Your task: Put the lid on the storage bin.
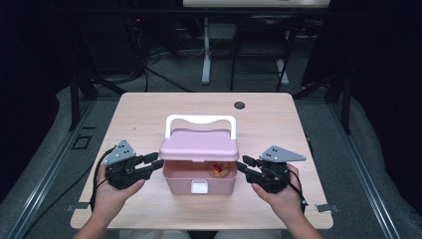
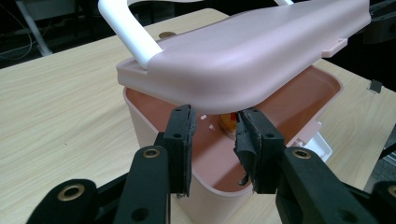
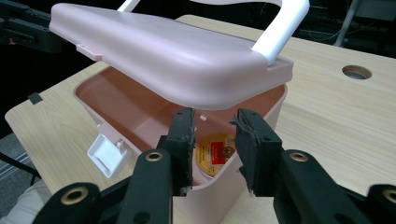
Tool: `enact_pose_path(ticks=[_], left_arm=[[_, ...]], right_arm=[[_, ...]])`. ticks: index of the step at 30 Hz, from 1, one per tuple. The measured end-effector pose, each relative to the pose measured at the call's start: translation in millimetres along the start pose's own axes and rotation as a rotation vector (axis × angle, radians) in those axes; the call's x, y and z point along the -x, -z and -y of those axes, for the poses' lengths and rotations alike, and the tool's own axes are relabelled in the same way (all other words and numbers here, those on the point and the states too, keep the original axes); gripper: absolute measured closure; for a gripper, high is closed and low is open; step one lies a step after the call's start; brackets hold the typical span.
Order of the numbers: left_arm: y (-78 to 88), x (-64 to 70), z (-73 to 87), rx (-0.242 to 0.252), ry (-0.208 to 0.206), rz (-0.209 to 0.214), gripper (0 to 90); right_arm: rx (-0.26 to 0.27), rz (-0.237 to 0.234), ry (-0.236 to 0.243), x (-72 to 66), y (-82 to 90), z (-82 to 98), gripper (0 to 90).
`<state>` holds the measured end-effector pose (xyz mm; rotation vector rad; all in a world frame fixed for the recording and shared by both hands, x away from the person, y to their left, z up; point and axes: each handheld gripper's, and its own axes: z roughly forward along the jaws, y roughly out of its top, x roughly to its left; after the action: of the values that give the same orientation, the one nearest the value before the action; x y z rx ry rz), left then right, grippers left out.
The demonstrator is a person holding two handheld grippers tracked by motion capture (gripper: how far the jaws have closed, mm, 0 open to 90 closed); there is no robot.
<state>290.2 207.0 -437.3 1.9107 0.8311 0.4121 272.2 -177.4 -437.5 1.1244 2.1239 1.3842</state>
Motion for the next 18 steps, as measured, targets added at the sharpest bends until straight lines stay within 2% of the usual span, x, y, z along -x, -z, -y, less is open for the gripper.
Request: enact_pose_path(ticks=[10,18], left_arm=[[0.6,0.9,7.6,-0.011,0.001,0.007,66.1],[-1.3,2.4,14.4,-0.018,0.012,0.013,66.1]], right_arm=[[-0.011,-0.001,-0.009,1.3,1.4,5.7,67.6],[0.003,0.006,-0.021,3.0,7.7,7.9,68.4]])
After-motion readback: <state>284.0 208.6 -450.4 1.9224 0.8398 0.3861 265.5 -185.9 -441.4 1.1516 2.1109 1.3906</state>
